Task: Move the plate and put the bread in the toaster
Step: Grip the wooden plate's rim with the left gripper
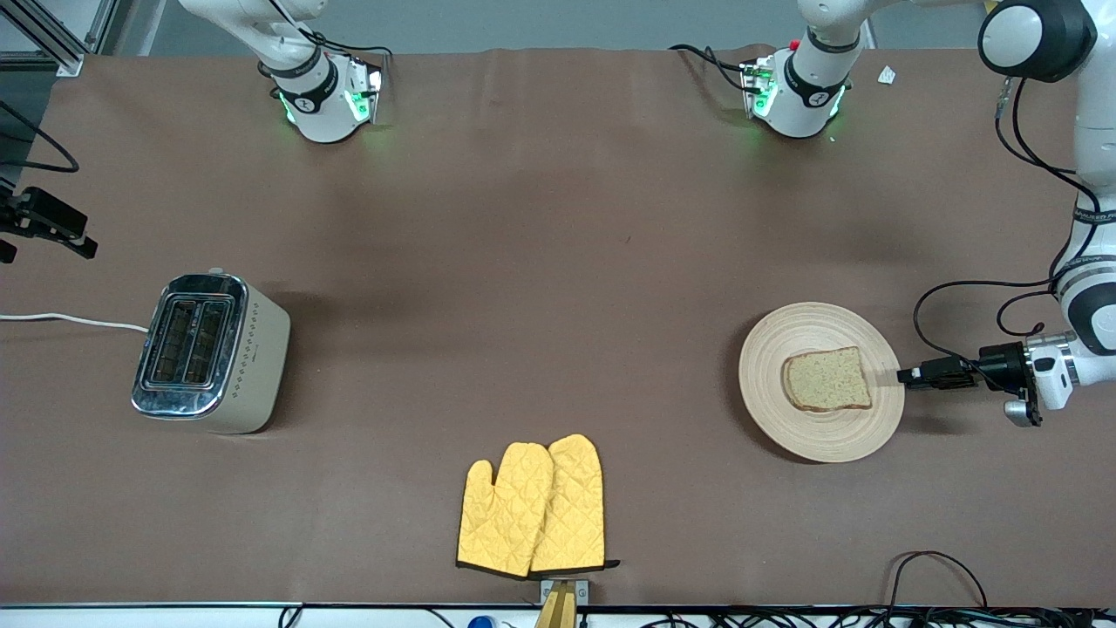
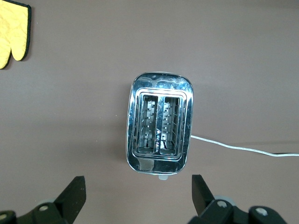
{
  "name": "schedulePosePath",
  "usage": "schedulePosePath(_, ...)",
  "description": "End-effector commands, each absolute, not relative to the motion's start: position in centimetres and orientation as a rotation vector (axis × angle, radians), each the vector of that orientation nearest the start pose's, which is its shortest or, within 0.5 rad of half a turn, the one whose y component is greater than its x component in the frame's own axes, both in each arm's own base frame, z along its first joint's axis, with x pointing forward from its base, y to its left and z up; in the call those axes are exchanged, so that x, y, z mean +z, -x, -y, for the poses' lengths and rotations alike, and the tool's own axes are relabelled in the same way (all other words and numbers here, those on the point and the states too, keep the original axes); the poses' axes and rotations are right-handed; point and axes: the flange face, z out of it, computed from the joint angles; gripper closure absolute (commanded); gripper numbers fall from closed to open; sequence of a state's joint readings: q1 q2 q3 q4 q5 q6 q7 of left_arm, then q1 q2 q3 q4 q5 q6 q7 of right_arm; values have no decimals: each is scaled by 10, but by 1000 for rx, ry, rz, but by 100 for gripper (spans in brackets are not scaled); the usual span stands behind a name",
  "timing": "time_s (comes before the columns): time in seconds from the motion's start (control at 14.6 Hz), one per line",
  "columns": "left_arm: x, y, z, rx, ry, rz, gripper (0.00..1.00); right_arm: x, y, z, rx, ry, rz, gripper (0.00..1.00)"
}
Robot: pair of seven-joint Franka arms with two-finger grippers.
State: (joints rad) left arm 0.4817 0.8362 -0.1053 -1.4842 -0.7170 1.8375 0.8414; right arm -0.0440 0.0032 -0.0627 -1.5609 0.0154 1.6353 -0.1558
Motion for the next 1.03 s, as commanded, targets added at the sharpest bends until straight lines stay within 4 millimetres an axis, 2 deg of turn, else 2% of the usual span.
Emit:
schedulePosePath(0.0, 150, -641, -209, 97, -2238, 138, 49, 636, -550, 55, -116, 3143, 75, 0)
schedulePosePath(0.14, 148, -641, -208, 113, -2223, 140, 53, 636, -550, 55, -116, 3143, 75, 0)
schedulePosePath(0.41, 143, -639, -208, 108, -2219, 137, 68, 636, -550, 55, -116, 3143, 75, 0)
schedulePosePath(0.62, 145, -640, -208, 110, -2218, 138, 85, 636, -550, 55, -116, 3143, 75, 0)
schedulePosePath(0.96, 149, -640, -207, 110, -2213, 143, 97, 635, -550, 55, -111, 3143, 75, 0)
